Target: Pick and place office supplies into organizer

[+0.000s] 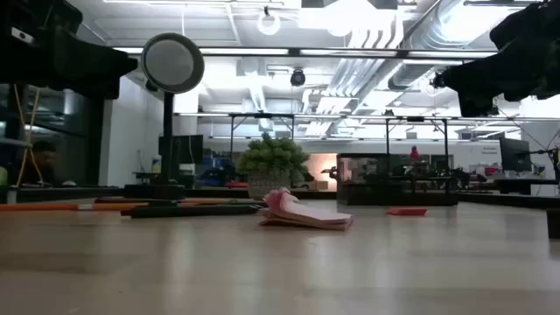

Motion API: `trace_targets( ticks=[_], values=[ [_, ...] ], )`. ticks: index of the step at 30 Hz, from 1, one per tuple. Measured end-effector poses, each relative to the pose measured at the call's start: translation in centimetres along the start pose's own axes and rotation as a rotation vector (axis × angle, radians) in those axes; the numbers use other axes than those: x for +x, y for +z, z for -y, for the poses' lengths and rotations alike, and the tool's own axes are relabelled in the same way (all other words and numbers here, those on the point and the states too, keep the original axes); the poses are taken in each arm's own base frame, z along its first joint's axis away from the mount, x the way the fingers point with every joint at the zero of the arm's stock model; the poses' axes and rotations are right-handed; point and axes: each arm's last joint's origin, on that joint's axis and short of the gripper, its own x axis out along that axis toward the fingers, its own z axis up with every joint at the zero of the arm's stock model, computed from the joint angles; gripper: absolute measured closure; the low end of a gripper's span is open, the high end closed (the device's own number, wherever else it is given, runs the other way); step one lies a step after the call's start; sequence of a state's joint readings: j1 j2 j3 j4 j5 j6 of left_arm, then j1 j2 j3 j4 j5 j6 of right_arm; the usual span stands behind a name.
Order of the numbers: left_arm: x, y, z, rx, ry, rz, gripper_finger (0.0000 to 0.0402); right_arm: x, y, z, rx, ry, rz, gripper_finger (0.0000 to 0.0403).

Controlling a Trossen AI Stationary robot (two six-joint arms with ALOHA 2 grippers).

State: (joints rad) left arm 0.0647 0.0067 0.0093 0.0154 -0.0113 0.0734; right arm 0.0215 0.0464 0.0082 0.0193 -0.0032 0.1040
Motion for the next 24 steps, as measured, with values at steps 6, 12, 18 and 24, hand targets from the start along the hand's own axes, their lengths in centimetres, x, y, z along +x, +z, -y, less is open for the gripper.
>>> trace_targets(
  ticks=[6, 12, 18, 24],
  values=[
    [0.0, 0.0, 0.0, 0.0, 0.0, 0.0, 0.0311, 0.0, -0.01, 0.0, 0.0, 0.0, 0.0, 0.0311],
    [0.0, 0.0, 0.0, 0.0, 0.0, 0.0, 0.0311, 0.0, -0.01, 0.0, 0.0, 0.0, 0.0, 0.0311],
    [0.0, 0.01, 0.0, 0.0, 0.0, 0.0, 0.0311, 0.0, -0.02, 0.0, 0.0, 0.0, -0.001, 0.0311],
    [0.0, 0.0, 0.0, 0.0, 0.0, 0.0, 0.0311, 0.0, 0.0, 0.0, 0.0, 0.0, 0.0, 0.0311]
  ],
)
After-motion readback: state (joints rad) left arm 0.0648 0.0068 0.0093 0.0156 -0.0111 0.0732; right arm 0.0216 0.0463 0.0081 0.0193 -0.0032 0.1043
